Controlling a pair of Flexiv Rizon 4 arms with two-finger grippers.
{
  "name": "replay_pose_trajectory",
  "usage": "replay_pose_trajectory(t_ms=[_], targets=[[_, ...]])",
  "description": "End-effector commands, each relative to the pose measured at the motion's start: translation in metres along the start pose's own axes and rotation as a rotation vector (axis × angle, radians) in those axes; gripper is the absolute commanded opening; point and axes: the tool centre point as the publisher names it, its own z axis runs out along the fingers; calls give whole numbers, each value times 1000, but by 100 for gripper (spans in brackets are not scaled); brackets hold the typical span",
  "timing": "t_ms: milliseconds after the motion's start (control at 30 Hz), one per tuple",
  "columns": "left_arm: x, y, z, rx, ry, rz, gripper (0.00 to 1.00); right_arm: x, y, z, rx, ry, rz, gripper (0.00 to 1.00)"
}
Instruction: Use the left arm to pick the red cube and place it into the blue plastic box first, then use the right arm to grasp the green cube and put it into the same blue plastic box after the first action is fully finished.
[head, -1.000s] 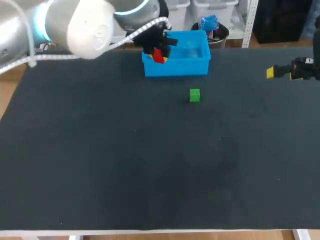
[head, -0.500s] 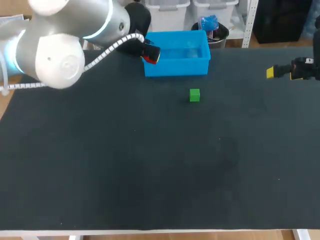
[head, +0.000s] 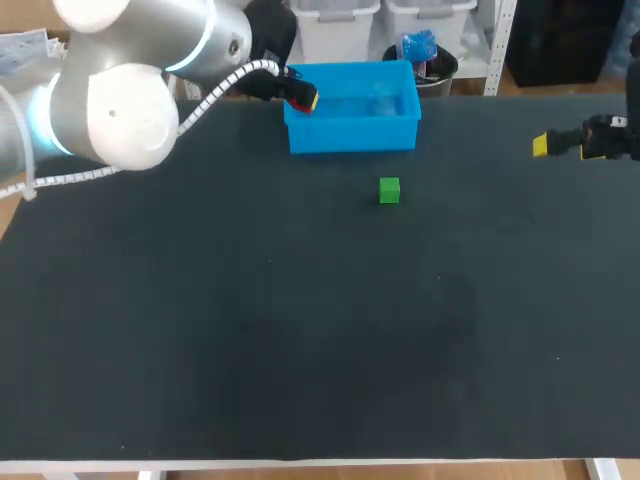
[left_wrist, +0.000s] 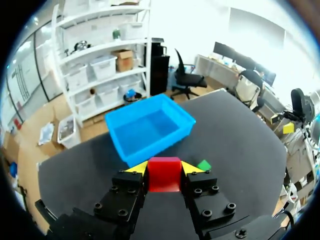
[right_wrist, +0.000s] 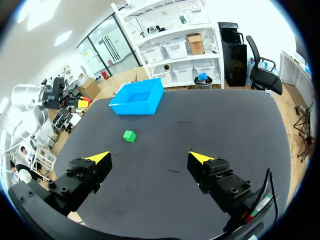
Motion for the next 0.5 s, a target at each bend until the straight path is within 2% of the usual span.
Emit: replay_pose_trajectory(t_ms=[33, 167, 500], targets=[[-24, 15, 41, 60, 18, 17, 0, 0, 0, 1, 1, 1, 0, 100], [-29, 25, 57, 73, 27, 22, 0, 0, 0, 1, 1, 1, 0, 100], [-38, 33, 75, 104, 23, 46, 0, 0, 0, 1, 1, 1, 0, 100]])
